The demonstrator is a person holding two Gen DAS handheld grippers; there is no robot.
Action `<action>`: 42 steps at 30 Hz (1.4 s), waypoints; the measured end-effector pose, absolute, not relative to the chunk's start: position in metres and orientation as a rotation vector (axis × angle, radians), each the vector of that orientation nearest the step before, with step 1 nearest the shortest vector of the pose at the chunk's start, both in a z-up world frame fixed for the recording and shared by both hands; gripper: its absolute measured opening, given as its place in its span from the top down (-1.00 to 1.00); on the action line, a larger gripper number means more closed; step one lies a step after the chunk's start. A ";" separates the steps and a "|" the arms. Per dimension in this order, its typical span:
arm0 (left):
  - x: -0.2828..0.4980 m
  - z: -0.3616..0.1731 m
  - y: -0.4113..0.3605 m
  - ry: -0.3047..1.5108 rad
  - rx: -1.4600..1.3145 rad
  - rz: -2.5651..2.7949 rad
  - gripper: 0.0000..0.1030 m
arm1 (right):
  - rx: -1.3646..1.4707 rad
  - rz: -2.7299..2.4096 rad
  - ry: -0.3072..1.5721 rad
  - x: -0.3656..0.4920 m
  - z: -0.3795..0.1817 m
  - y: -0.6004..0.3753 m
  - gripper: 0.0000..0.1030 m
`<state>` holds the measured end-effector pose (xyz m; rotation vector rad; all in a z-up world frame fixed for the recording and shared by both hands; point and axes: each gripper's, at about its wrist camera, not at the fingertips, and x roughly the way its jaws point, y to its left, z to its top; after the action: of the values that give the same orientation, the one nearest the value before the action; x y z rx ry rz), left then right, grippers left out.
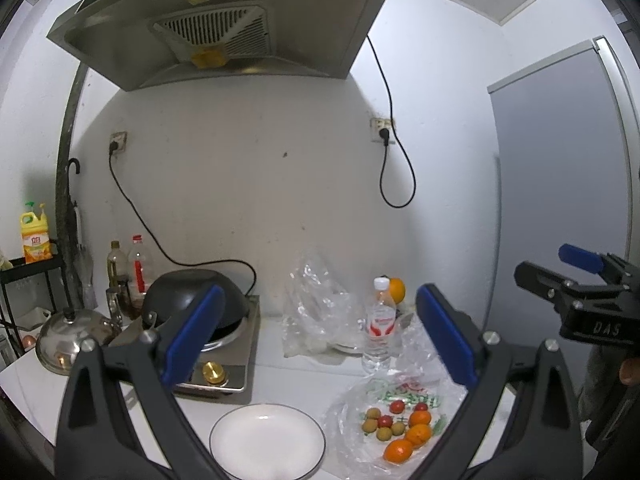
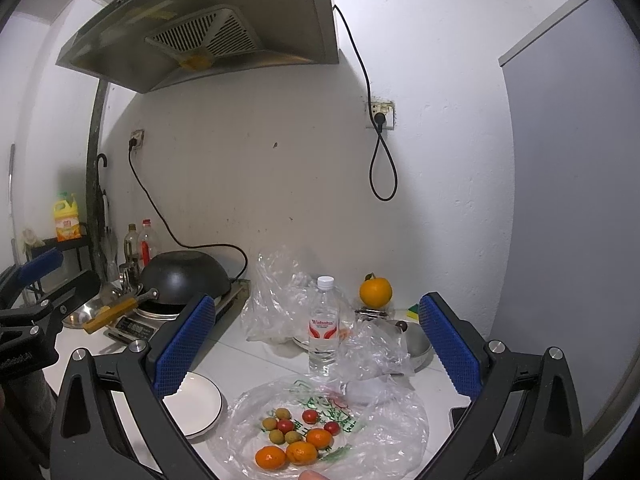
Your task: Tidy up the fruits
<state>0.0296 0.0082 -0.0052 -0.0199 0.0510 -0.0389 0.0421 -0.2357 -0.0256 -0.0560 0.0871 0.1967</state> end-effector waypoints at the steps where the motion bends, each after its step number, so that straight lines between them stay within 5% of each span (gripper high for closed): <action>1: 0.030 -0.005 0.008 0.051 -0.021 -0.040 -0.90 | -0.056 0.196 0.087 0.042 -0.026 -0.236 -1.00; 42: 0.037 -0.005 0.014 0.044 -0.036 -0.039 -0.90 | -0.083 0.211 0.103 0.051 -0.023 -0.232 -1.00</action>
<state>0.0371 0.0138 -0.0052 -0.0355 0.0445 -0.0385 0.0505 -0.2316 -0.0231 -0.0828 0.1033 0.2105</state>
